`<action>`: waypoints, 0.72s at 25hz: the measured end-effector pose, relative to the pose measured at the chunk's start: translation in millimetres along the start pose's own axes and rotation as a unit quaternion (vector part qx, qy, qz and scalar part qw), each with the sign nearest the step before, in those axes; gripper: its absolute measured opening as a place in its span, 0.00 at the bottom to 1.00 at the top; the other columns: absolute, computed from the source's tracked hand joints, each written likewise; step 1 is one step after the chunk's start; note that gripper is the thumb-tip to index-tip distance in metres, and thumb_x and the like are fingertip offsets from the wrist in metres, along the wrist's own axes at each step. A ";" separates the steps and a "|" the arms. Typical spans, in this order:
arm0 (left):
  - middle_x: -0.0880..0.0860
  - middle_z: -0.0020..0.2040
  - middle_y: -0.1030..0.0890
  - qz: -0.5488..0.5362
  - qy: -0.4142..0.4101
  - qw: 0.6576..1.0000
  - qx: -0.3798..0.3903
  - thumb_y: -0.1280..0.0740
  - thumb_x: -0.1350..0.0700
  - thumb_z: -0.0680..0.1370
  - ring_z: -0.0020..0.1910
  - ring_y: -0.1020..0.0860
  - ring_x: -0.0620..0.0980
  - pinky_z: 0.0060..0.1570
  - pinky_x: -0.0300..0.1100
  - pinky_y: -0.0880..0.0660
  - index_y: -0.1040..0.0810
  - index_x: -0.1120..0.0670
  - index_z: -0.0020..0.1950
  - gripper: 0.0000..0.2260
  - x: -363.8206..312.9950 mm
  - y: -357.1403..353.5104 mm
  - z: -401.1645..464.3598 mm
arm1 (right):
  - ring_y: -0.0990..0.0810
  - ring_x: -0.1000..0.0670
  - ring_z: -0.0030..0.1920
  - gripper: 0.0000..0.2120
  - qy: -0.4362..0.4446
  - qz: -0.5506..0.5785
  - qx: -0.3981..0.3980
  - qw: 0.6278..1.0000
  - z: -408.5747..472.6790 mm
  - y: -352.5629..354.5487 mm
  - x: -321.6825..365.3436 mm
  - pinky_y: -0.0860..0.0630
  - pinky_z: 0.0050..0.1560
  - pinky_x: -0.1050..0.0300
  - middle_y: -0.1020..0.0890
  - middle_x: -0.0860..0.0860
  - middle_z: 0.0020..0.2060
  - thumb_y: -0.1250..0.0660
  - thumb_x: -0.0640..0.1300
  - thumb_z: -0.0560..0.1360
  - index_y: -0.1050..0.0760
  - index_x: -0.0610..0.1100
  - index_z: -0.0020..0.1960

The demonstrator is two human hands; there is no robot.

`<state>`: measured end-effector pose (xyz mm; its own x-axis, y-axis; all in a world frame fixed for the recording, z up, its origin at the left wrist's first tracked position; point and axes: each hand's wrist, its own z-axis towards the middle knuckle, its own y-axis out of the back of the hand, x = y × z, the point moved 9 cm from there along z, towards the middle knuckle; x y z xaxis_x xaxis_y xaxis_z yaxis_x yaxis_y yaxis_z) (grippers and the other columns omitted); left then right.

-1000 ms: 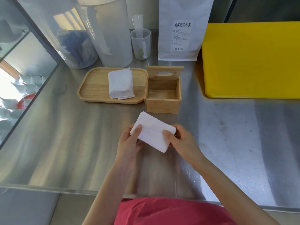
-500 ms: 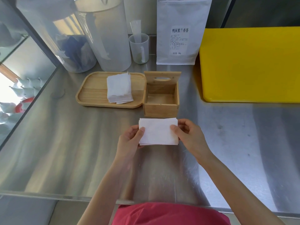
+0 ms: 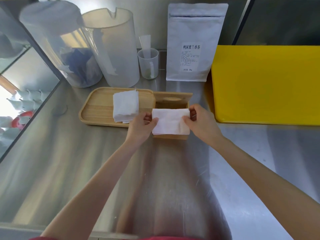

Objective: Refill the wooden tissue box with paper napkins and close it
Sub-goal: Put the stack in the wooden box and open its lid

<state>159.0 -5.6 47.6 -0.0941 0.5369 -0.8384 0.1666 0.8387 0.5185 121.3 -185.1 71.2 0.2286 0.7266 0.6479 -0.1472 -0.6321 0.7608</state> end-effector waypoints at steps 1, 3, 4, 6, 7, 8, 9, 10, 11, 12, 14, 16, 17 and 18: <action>0.56 0.48 0.22 0.032 -0.008 0.999 0.002 0.36 0.55 0.78 0.48 0.23 0.52 0.51 0.46 0.24 0.25 0.61 0.58 0.13 -5.4 -0.7 8.2 | 0.22 0.46 0.54 0.14 0.003 -0.015 0.002 1.000 8.2 -1.3 0.8 0.25 0.54 0.56 0.20 0.44 0.55 0.37 0.44 0.76 0.30 0.41 0.60; 0.57 0.51 0.19 0.100 -0.019 0.995 0.010 0.37 0.54 0.78 0.50 0.22 0.53 0.49 0.43 0.27 0.25 0.61 0.58 0.13 -12.2 -2.6 25.1 | 0.21 0.45 0.54 0.13 0.009 -0.042 0.011 0.999 23.5 -5.1 1.2 0.24 0.54 0.55 0.20 0.43 0.55 0.37 0.44 0.76 0.29 0.41 0.59; 0.57 0.52 0.18 0.130 -0.022 0.991 0.016 0.37 0.54 0.78 0.52 0.22 0.54 0.51 0.43 0.28 0.25 0.60 0.58 0.14 -13.5 -4.2 33.2 | 0.21 0.45 0.54 0.12 0.009 -0.054 0.018 0.998 30.0 -7.5 0.0 0.23 0.54 0.53 0.20 0.43 0.55 0.37 0.44 0.76 0.29 0.40 0.59; 0.57 0.56 0.19 0.182 -0.021 0.983 0.033 0.38 0.53 0.78 0.56 0.23 0.56 0.56 0.46 0.27 0.26 0.59 0.61 0.15 -14.0 -9.1 46.6 | 0.20 0.44 0.53 0.11 0.008 -0.082 0.026 0.996 39.5 -12.2 -1.7 0.23 0.54 0.52 0.19 0.43 0.54 0.37 0.43 0.77 0.28 0.40 0.58; 0.57 0.57 0.19 0.216 -0.024 0.975 0.043 0.38 0.53 0.78 0.58 0.23 0.57 0.56 0.48 0.27 0.27 0.59 0.61 0.15 -15.8 -12.3 51.6 | 0.20 0.44 0.52 0.11 0.012 -0.103 0.024 0.994 44.1 -14.1 -2.4 0.23 0.53 0.52 0.19 0.43 0.53 0.38 0.43 0.77 0.28 0.41 0.57; 0.58 0.57 0.19 0.255 -0.034 0.965 0.051 0.39 0.53 0.78 0.58 0.23 0.58 0.55 0.49 0.27 0.27 0.59 0.61 0.15 -17.6 -16.0 55.1 | 0.20 0.44 0.51 0.10 0.016 -0.125 0.020 0.992 46.7 -16.2 -1.8 0.23 0.52 0.52 0.19 0.43 0.53 0.38 0.43 0.77 0.28 0.41 0.57; 0.58 0.57 0.20 0.296 -0.050 0.952 0.054 0.39 0.53 0.78 0.58 0.23 0.59 0.53 0.49 0.27 0.28 0.59 0.60 0.14 -21.2 -20.1 57.2 | 0.20 0.44 0.51 0.10 0.025 -0.148 0.013 0.989 47.7 -18.2 -0.4 0.22 0.51 0.52 0.20 0.43 0.53 0.39 0.43 0.77 0.28 0.41 0.57; 0.58 0.57 0.20 0.343 -0.067 0.935 0.054 0.40 0.53 0.79 0.57 0.23 0.59 0.52 0.49 0.27 0.28 0.59 0.59 0.13 -25.3 -24.1 58.2 | 0.20 0.44 0.51 0.11 0.033 -0.173 0.014 0.984 47.6 -21.1 2.3 0.22 0.51 0.52 0.20 0.43 0.53 0.40 0.42 0.78 0.29 0.41 0.58; 0.58 0.58 0.20 0.387 -0.086 0.916 0.055 0.41 0.53 0.79 0.57 0.23 0.59 0.51 0.49 0.27 0.28 0.59 0.59 0.13 -29.0 -28.9 58.9 | 0.20 0.44 0.52 0.11 0.041 -0.197 0.013 0.980 48.6 -24.5 4.1 0.22 0.51 0.52 0.20 0.43 0.54 0.40 0.42 0.78 0.29 0.41 0.59; 0.57 0.58 0.21 0.425 -0.100 0.898 0.057 0.41 0.53 0.79 0.58 0.23 0.59 0.50 0.49 0.26 0.28 0.59 0.60 0.13 -31.2 -33.1 59.7 | 0.21 0.43 0.53 0.12 0.048 -0.217 0.014 0.975 49.6 -28.2 4.3 0.22 0.50 0.51 0.20 0.43 0.55 0.41 0.41 0.78 0.29 0.41 0.60; 0.57 0.60 0.21 0.480 -0.119 0.866 0.069 0.42 0.54 0.79 0.58 0.23 0.59 0.50 0.49 0.26 0.31 0.58 0.64 0.15 -31.3 -42.5 60.9 | 0.23 0.43 0.56 0.11 0.049 -0.260 0.028 0.964 51.8 -32.6 5.1 0.22 0.48 0.51 0.20 0.43 0.55 0.41 0.40 0.78 0.29 0.41 0.60; 0.58 0.60 0.21 0.512 -0.134 0.845 0.080 0.42 0.55 0.79 0.58 0.23 0.60 0.50 0.49 0.26 0.32 0.59 0.65 0.16 -28.9 -49.2 63.9 | 0.25 0.43 0.58 0.11 0.040 -0.282 0.047 0.957 55.7 -40.2 1.6 0.23 0.49 0.51 0.20 0.42 0.55 0.41 0.38 0.77 0.28 0.41 0.59; 0.58 0.59 0.21 0.517 -0.133 0.841 0.087 0.42 0.56 0.79 0.58 0.23 0.60 0.50 0.49 0.26 0.32 0.59 0.65 0.15 -27.0 -50.6 64.2 | 0.25 0.43 0.59 0.11 0.034 -0.293 0.052 0.954 56.7 -43.1 0.2 0.23 0.49 0.51 0.20 0.42 0.55 0.41 0.37 0.77 0.27 0.40 0.58; 0.59 0.59 0.20 0.526 -0.139 0.835 0.090 0.42 0.56 0.79 0.59 0.23 0.60 0.51 0.49 0.26 0.31 0.58 0.64 0.14 -24.9 -53.0 65.0 | 0.25 0.43 0.59 0.11 0.029 -0.302 0.065 0.951 56.2 -46.7 -1.3 0.24 0.49 0.51 0.21 0.42 0.56 0.42 0.37 0.77 0.27 0.40 0.58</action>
<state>216.4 -69.4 30.0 0.4230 0.9051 0.0441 0.1607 -0.1228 0.9793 182.0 -171.6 32.7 0.1791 0.9789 0.0982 0.1157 -0.1201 0.9860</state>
